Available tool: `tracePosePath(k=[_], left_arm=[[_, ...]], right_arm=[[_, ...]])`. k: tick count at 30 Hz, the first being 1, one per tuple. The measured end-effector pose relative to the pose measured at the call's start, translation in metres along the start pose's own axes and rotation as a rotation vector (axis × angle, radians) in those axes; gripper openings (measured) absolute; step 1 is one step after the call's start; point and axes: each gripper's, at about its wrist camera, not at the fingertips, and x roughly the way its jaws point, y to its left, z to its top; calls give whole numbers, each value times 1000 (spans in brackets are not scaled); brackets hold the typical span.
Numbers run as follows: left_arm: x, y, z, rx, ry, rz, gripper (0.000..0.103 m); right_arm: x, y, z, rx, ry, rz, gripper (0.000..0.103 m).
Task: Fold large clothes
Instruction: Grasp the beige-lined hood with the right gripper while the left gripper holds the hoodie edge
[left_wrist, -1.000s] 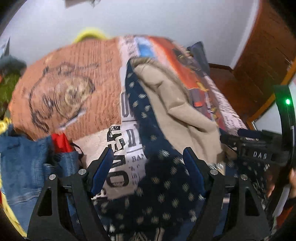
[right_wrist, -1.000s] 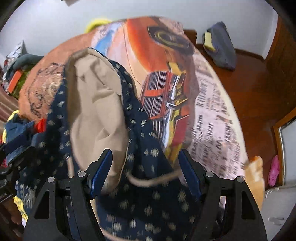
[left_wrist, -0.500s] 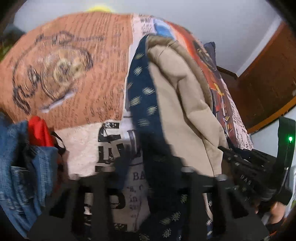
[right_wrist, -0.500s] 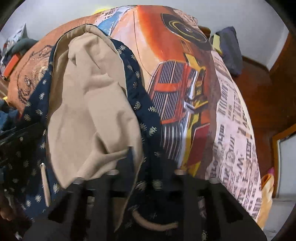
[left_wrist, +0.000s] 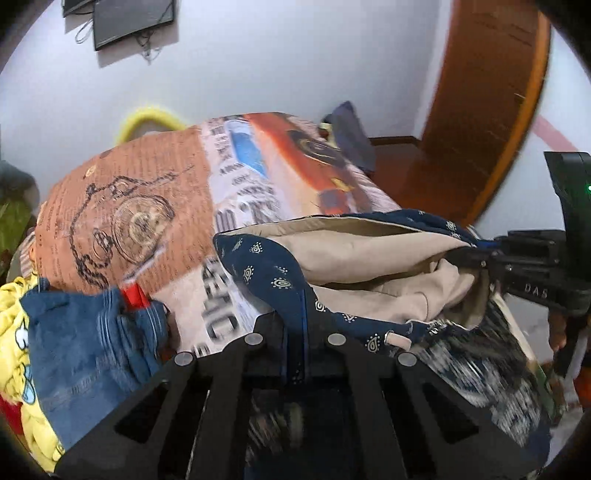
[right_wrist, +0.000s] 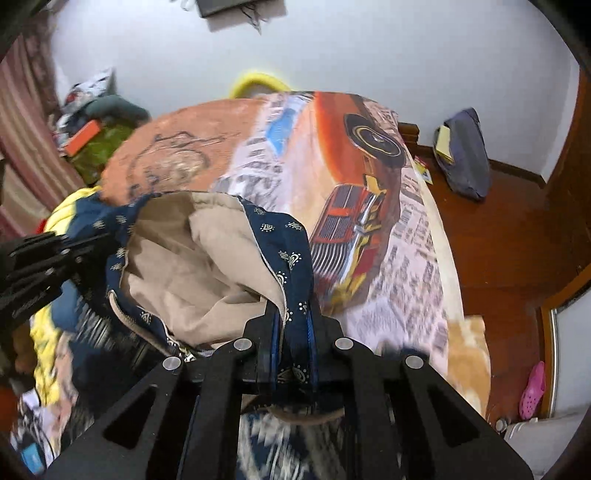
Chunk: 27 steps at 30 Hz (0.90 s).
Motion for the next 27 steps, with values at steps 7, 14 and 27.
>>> tracePosePath(k=[7, 14, 27], left_arm=[[-23, -24, -80, 52, 66, -42, 5], [2, -19, -144, -7, 171, -5, 6], [-21, -18, -138, -29, 129, 28, 42]], right_arm=[[-1, -6, -66, -5, 56, 38, 11], [14, 3, -120, 2, 89, 4, 12], [-12, 16, -103, -34, 17, -90, 46]])
